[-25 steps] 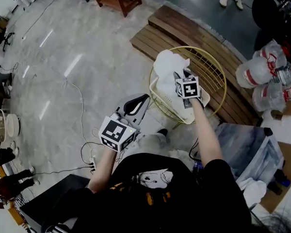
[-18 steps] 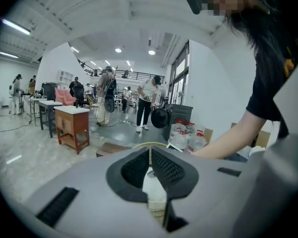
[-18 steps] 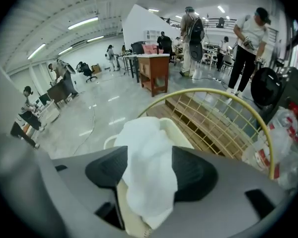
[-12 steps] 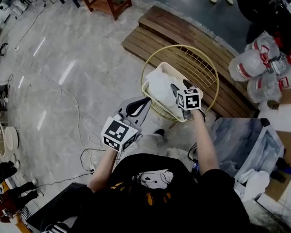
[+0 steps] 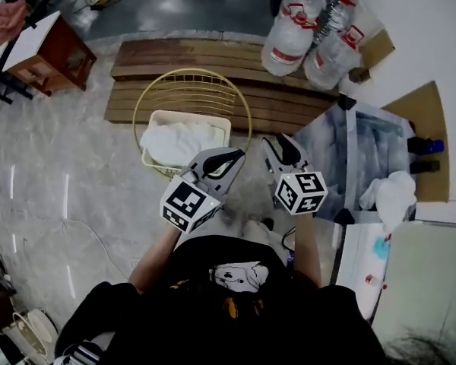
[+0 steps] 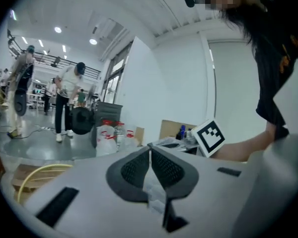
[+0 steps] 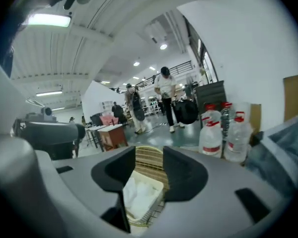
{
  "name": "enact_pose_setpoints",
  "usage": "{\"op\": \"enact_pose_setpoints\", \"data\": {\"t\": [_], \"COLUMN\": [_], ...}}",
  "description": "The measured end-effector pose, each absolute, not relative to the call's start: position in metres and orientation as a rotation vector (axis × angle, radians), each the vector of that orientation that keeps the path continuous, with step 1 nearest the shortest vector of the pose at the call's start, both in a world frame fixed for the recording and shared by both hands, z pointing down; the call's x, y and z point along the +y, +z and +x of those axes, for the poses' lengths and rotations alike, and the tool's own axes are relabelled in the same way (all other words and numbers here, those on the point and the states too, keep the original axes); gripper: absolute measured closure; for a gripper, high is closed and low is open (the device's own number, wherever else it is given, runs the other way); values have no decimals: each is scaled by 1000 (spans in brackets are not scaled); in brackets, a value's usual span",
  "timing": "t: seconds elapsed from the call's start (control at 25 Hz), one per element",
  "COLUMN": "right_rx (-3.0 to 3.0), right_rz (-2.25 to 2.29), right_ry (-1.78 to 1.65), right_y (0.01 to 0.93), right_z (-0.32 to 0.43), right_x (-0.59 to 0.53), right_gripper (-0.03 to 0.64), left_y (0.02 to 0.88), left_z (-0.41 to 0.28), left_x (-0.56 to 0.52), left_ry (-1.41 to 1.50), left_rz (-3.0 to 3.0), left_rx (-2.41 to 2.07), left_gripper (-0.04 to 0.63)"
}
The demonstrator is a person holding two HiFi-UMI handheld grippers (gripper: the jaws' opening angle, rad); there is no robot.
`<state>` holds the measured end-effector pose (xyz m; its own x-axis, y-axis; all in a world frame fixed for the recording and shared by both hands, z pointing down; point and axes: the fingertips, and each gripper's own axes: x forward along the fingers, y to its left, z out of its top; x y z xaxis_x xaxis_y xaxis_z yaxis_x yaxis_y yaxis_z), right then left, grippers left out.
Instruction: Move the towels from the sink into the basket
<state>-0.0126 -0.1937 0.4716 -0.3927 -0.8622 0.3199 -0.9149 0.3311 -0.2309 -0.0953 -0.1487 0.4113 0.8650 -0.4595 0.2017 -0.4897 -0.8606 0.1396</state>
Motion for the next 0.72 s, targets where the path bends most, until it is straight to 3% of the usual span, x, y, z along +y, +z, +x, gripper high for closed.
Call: {"op": "enact_pose_setpoints", "data": {"t": [0.52, 0.72], "right_rx": [-2017, -1793], "right_rz": [2361, 2455], "right_ry": [480, 478], "right_y": [437, 461], "right_z": [309, 409], "right_x": [13, 80], "right_gripper": [448, 387], "left_y": [405, 407], "left_z": [207, 287], "left_x": [-19, 38], "left_ry": [265, 305], "left_rz": [2960, 2973], "left_rx": [-74, 120], "left_gripper": [577, 577]}}
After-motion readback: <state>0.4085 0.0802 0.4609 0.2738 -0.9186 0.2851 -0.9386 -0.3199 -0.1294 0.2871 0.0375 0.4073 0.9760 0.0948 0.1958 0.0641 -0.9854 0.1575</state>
